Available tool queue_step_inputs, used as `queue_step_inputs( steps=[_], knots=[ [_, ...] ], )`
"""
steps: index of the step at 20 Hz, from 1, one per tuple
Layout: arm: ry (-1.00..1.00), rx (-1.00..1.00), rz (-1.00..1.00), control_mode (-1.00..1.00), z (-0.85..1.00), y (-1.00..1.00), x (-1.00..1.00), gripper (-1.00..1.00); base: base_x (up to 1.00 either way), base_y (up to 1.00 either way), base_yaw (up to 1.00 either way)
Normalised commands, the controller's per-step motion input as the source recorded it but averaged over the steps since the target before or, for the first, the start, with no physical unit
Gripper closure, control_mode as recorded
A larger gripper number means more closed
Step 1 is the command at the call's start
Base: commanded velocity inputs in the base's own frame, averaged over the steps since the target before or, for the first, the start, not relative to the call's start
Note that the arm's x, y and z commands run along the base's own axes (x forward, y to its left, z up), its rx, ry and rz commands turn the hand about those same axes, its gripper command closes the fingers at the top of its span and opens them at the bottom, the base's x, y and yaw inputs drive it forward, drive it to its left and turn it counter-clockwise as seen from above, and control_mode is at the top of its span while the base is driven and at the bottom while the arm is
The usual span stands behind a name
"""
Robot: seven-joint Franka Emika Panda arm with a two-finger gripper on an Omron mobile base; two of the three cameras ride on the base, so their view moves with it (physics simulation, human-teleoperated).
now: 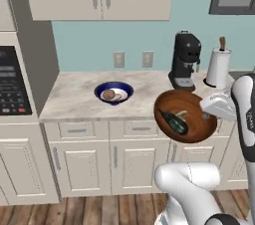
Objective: Place the bowl containing the mushroom and eggplant in the microwave. Close the microwave door and press the start button to microwave the meal.
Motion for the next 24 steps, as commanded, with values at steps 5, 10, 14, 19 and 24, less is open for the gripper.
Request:
queue_step_inputs(
  steps=[5, 10, 14, 19, 24],
  knots=[
    [0.0, 0.0, 0.0, 1.0, 0.0, 0.0, 0.0, 1.0, -0.49, 0.66, 0.22],
    [0.0, 0.0, 0.0, 1.0, 0.0, 0.0, 0.0, 1.0, -0.17, 0.95, 0.23],
    [0.0, 0.0, 0.0, 1.0, 0.0, 0.0, 0.0, 1.0, 0.0, 1.0, 0.2],
    [0.0, 0.0, 0.0, 1.0, 0.0, 0.0, 0.0, 1.0, 0.06, 1.0, 0.13],
    [0.0, 0.0, 0.0, 1.0, 0.0, 0.0, 0.0, 1.0, 0.36, 1.0, 0.01]
  ],
)
